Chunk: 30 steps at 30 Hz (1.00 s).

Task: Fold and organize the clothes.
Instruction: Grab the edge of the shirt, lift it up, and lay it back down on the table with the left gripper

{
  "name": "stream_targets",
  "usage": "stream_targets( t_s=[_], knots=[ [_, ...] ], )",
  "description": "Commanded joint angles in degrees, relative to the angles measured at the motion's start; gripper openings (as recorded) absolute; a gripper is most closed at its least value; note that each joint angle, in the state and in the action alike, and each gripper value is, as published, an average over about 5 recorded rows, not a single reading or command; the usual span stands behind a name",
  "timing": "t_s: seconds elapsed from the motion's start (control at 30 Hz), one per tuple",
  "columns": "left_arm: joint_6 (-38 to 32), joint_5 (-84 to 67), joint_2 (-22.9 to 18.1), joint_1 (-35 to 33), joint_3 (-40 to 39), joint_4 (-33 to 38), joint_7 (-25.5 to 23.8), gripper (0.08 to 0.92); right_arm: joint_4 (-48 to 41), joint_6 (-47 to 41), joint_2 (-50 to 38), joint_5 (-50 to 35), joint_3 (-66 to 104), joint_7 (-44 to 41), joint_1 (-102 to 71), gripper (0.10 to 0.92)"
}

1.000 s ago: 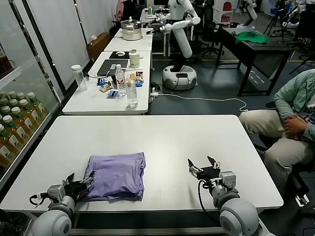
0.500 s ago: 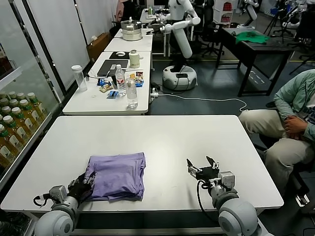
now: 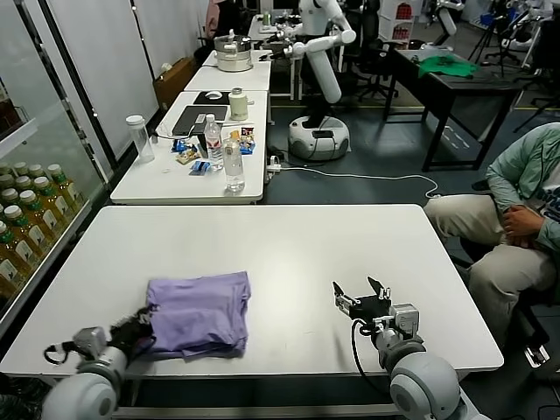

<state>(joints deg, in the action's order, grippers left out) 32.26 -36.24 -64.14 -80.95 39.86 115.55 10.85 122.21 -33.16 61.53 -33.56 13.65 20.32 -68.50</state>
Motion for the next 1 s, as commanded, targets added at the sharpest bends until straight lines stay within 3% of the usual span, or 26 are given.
stream_targets(
  t_s=[0.03, 0.17, 0.3, 0.4, 0.5, 0.6, 0.7, 0.83, 1.0],
  knots=[
    [1.05, 0.02, 7.91, -2.92, 23.83, 6.26, -4.01, 0.105, -0.01, 0.0, 0.13, -0.03, 0.19, -0.09, -0.12, 0.823],
    [1.09, 0.1, 11.46, -4.42, 32.32, 1.13, -9.63, 0.105, -0.04, 0.01, 0.41, 0.04, 0.26, -0.18, -0.37, 0.823],
    [1.1, -0.04, 12.18, -4.47, 30.6, 1.32, -10.97, 0.105, -0.01, 0.02, 0.6, 0.25, 0.14, -0.24, -0.57, 0.823],
    [1.11, -0.29, 8.75, -3.67, 21.15, 8.29, -9.66, 0.105, 0.3, 0.01, 0.73, 0.51, 0.19, -0.19, -1.08, 0.823],
    [1.12, 3.62, 2.68, -2.32, 5.08, 16.52, -8.96, 0.105, 0.54, 0.01, 0.46, 0.78, 0.38, -0.13, -1.72, 0.823],
    [1.08, 10.17, -4.19, -0.4, -9.17, 20.43, -10.34, 0.105, 0.71, 0.0, -0.04, 1.04, 0.4, -0.06, -2.19, 0.823],
    [0.66, 13.47, -9.6, 1.79, -17.8, 19.22, -11.74, 0.105, 0.79, 0.0, -0.3, 1.2, 0.36, -0.04, -2.48, 0.823],
    [-3.13, 15.68, -13.93, 4.43, -24.04, 12.19, -10.32, 0.117, 0.48, 0.0, -0.28, 1.39, 0.14, -0.12, -2.6, 0.823],
    [-7.28, 15.67, -15.63, 6.58, -24.38, 9.9, -7.3, 0.238, 0.22, 0.0, -0.4, 1.4, -0.27, -0.16, -2.01, 0.823]
  ],
)
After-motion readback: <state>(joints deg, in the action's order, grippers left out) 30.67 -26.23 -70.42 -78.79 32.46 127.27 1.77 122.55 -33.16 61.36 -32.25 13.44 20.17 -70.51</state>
